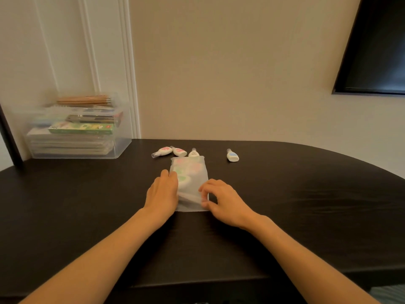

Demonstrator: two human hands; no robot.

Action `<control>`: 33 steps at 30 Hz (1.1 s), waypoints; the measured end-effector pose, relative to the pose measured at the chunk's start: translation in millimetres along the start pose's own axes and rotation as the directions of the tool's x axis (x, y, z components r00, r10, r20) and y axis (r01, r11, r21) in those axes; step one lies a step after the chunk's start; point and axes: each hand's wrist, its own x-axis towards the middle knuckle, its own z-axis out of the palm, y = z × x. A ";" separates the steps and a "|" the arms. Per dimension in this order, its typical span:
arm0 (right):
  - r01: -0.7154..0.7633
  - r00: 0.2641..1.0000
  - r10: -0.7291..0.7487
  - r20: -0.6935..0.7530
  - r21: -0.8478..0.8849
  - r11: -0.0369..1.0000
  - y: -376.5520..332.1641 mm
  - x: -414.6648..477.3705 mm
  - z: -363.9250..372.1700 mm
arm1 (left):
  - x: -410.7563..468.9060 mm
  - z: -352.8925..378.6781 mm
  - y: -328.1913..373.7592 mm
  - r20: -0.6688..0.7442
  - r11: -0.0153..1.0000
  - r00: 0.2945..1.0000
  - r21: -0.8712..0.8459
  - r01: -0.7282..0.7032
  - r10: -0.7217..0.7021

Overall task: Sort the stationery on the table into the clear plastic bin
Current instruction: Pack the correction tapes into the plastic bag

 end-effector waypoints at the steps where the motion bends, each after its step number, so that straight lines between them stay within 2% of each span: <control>1: -0.010 1.000 0.010 0.004 0.010 1.000 0.3 0.6 0.6 | 1.6 -0.6 -1.2 0.015 1.000 1.000 0.004 0.014 -0.014; 4: -0.028 1.000 0.028 0.000 0.039 0.999 -0.3 2.4 1.2 | 5.3 -6.8 -6.9 0.068 0.997 0.995 0.034 0.069 -0.071; 7: -0.040 0.999 0.040 -0.009 0.055 0.998 -1.7 5.5 3.8 | 5.0 -9.1 -10.1 0.095 0.995 0.993 0.084 0.062 -0.070; 12: -0.062 0.997 0.058 0.051 0.083 0.995 -5.7 5.8 6.1 | 2.9 -7.5 -12.2 0.138 0.995 0.988 -0.051 0.083 -0.075; 17: -0.166 0.985 0.173 0.008 0.318 0.933 -7.2 12.1 5.6 | 10.4 -9.8 -22.6 0.221 0.988 0.975 -0.138 0.069 -0.037; 19: -0.200 0.975 0.221 -0.024 0.341 0.919 -7.7 17.6 6.1 | 11.1 -18.4 -23.9 0.317 0.986 0.948 -0.149 0.078 -0.027; 21: -0.198 0.968 0.230 -0.101 0.253 0.947 -6.3 24.0 8.3 | 14.4 -29.1 -24.6 0.413 0.980 0.911 -0.174 0.092 -0.013; 24: -0.185 0.957 0.206 -0.204 0.119 0.976 -4.2 31.9 12.4 | 25.3 -45.3 -26.1 0.608 0.941 0.792 -0.300 0.155 0.063; 25: -0.179 0.957 0.196 -0.215 0.095 0.979 -4.6 32.9 13.4 | 28.8 -48.5 -26.0 0.628 0.923 0.775 -0.339 0.185 0.075; 27: -0.165 0.966 0.169 -0.195 0.039 0.986 -4.4 35.8 16.2 | 36.1 -46.7 -24.9 0.572 0.907 0.819 -0.367 0.207 0.045; 30: -0.151 0.982 0.145 -0.122 -0.045 0.987 -2.7 38.8 20.5 | 38.9 -25.2 -20.8 0.385 0.974 0.919 -0.228 0.003 0.088; 33: -0.161 0.985 0.156 -0.071 -0.076 0.984 -3.1 37.1 20.6 | 35.2 -4.5 -22.5 0.277 0.981 0.946 -0.139 -0.133 0.167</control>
